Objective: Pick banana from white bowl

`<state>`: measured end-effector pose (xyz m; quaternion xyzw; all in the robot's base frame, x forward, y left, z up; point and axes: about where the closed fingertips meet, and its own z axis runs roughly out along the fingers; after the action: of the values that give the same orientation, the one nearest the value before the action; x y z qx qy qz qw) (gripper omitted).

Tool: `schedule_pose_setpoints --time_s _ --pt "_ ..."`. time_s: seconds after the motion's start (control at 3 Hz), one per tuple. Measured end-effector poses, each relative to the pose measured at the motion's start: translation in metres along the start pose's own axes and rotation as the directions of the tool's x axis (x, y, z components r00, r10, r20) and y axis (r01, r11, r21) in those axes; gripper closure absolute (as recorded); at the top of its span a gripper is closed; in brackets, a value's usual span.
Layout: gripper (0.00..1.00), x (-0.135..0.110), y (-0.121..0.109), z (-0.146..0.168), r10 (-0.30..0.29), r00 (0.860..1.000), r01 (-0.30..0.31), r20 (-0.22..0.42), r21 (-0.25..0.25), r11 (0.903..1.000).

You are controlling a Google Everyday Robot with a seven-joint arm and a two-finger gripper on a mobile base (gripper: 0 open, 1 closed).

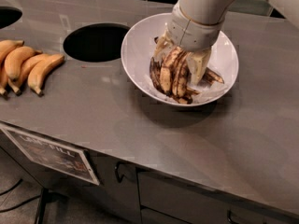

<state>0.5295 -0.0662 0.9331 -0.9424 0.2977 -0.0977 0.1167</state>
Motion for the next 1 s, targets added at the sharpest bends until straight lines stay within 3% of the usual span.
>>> schedule_pose_setpoints --time_s 0.33,1.0 --pt "0.36 0.003 0.0062 0.0026 0.028 1.0 -0.028 0.002 -0.007 0.9996" --pt "0.32 0.002 0.0146 0.0119 0.04 0.999 -0.039 0.013 -0.041 0.9984"
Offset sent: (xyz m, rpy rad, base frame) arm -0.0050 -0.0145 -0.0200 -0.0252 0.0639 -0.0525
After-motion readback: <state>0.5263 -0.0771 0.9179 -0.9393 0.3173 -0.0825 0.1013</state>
